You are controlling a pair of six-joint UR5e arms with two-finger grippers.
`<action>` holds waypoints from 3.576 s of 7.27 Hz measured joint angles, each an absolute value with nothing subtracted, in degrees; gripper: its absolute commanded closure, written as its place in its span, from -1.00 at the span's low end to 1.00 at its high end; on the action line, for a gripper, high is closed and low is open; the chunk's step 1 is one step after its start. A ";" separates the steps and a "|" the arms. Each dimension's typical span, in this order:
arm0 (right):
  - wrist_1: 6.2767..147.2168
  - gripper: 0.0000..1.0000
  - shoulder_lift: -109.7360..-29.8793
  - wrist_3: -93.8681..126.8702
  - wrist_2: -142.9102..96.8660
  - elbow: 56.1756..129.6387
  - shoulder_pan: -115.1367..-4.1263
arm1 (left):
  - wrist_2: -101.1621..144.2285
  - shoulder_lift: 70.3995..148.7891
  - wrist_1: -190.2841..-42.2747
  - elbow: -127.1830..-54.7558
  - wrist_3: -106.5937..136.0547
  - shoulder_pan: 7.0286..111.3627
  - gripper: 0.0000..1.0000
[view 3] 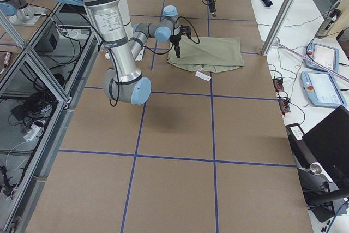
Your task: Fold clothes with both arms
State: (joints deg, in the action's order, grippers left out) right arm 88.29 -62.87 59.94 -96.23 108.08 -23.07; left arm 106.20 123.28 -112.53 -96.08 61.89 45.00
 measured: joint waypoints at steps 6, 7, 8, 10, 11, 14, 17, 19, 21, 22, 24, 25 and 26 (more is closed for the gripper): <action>84.87 -0.51 -62.90 46.93 -90.89 105.53 -19.24 | 107.81 120.16 -111.77 -99.29 62.42 44.62 -1.00; 84.96 -0.45 -63.08 44.51 -90.44 105.55 -19.21 | 107.83 120.15 -111.81 -99.11 62.46 44.56 -1.00; 85.13 -0.30 -63.26 42.90 -90.22 105.59 -19.09 | 107.84 120.15 -111.87 -98.96 62.48 44.49 -1.00; 85.50 -0.02 -63.40 41.82 -90.16 105.63 -18.54 | 107.84 120.15 -112.06 -98.76 62.52 44.35 -1.00; 85.56 0.15 -63.39 41.71 -90.17 105.64 -18.23 | 107.82 120.12 -112.18 -98.70 62.51 44.27 -1.00; 85.63 0.32 -63.45 41.68 -90.12 105.57 -17.47 | 107.76 120.13 -112.38 -98.62 62.49 44.08 -1.00; 85.69 1.00 -63.53 41.80 -90.05 105.66 -17.22 | 107.75 120.15 -112.41 -98.54 62.47 44.04 -1.00; 85.69 1.00 -63.54 41.87 -90.10 105.99 -17.45 | 107.75 120.17 -112.41 -98.53 62.41 44.03 -1.00; 85.70 1.00 -63.69 42.37 -90.11 106.08 -17.73 | 107.75 120.28 -112.45 -98.52 62.40 44.03 -1.00; 85.69 1.00 -63.85 42.67 -90.11 106.09 -17.94 | 107.75 120.30 -112.43 -98.53 62.40 44.03 -1.00; 85.67 1.00 -64.67 45.20 -90.26 106.11 -18.45 | 107.75 120.43 -112.45 -98.54 62.48 44.03 -1.00; 85.64 1.00 -65.48 46.48 -90.38 106.29 -18.71 | 107.75 120.49 -112.43 -98.58 62.53 44.03 -1.00; 85.64 1.00 -66.71 47.63 -90.52 106.90 -18.83 | 107.75 120.49 -112.42 -98.60 62.56 44.03 -1.00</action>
State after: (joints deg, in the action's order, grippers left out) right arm 85.64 -66.71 47.63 -90.52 106.90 -18.83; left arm 107.75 120.49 -112.42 -98.60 62.56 44.03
